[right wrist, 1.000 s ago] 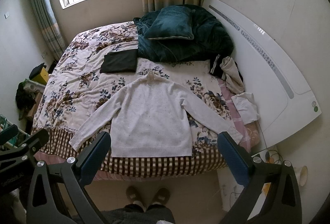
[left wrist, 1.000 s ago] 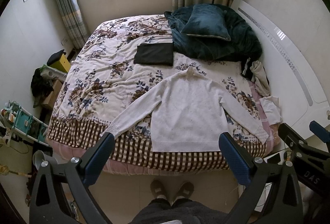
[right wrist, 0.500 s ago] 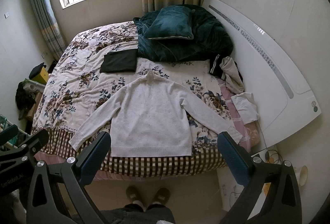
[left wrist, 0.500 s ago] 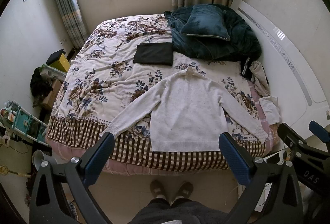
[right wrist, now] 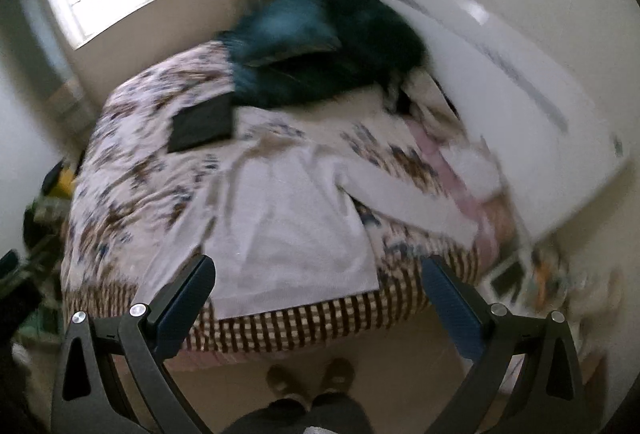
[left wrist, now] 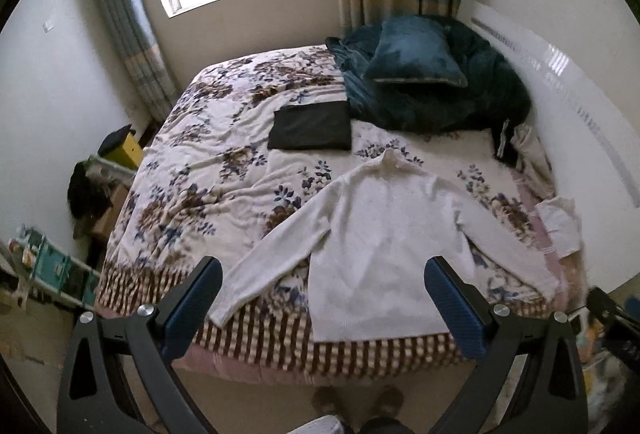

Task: Fold small clothes
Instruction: 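Grasp the cuff of one white sweater sleeve with the right gripper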

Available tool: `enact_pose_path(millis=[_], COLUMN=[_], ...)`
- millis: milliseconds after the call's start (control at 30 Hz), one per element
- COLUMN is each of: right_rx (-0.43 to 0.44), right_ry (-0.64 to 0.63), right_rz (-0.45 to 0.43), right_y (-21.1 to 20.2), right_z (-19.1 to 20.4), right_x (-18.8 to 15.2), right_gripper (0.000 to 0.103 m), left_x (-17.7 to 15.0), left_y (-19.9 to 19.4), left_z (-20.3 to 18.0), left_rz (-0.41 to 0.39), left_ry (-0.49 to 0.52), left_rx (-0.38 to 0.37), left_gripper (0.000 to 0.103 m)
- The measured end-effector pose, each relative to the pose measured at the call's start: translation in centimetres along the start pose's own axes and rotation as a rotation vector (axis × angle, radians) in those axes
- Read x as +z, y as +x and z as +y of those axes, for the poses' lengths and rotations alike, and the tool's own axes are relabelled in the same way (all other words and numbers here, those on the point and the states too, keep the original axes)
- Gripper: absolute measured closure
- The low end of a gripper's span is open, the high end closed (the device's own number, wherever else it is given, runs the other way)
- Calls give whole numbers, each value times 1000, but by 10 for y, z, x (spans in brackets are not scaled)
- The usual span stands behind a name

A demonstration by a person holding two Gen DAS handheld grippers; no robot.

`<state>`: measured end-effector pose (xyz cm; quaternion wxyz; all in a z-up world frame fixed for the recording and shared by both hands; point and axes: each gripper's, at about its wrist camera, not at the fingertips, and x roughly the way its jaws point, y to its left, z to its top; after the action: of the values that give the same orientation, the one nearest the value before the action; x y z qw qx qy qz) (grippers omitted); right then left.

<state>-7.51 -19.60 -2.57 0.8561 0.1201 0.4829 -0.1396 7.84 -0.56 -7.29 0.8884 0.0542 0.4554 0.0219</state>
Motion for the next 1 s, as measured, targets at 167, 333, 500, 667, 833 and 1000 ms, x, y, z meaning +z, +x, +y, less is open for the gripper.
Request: enact_pose_path(millis=[167, 333, 500, 667, 833, 1000], right_rx=[-112, -159, -149, -144, -166, -250], right_ry=[267, 499, 730, 999, 1188, 1169], right_rz=[103, 179, 225, 244, 168, 46], right_y=[109, 229, 371, 480, 555, 565], right_z=[-90, -187, -275, -357, -425, -438], right_x=[-16, -24, -26, -35, -44, -28], right_gripper=[0, 0, 0, 7, 18, 40], left_x=[5, -1, -20, -45, -63, -70], left_y=[104, 192, 290, 378, 450, 481], left_z=[-50, -101, -155, -190, -206, -216], left_rz=[122, 231, 349, 448, 514, 505], left_ry=[64, 84, 89, 53, 10, -4], left_rx=[-7, 11, 52, 83, 128, 108], left_gripper=[0, 0, 0, 0, 0, 0])
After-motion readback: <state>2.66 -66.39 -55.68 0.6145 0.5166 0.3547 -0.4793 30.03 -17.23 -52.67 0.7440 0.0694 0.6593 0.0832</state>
